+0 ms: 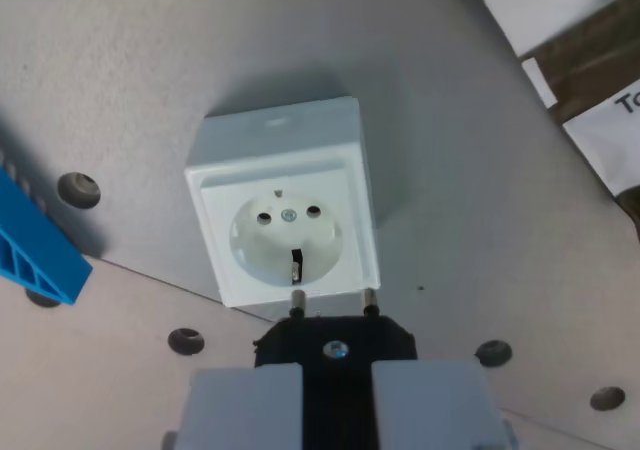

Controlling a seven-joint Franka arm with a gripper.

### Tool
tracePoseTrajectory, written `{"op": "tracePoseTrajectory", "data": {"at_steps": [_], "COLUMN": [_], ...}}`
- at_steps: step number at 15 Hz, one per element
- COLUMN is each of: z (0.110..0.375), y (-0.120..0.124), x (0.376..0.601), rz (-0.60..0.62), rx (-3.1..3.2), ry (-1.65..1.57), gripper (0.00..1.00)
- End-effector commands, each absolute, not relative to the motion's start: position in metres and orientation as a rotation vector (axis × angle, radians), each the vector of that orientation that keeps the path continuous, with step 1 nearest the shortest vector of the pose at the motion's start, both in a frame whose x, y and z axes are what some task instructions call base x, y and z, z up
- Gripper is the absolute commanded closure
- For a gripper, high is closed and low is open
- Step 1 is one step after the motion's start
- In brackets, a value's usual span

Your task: Move above the white socket

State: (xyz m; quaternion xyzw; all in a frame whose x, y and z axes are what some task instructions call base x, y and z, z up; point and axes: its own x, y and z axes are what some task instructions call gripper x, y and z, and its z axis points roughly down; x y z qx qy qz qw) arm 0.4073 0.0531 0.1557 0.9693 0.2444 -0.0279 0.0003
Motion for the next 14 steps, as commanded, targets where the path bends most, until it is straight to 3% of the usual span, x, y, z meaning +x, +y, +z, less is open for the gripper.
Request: {"op": "tracePoseTrajectory", "data": {"at_steps": [1,14], "z": [0.143,0.114], "y": [0.054,0.058], "x": [0.400,0.382], "rz": [0.050,0.046], "rx": [2.938,2.941], "ry": [0.959,0.964], "gripper": [1.00,1.00]}}
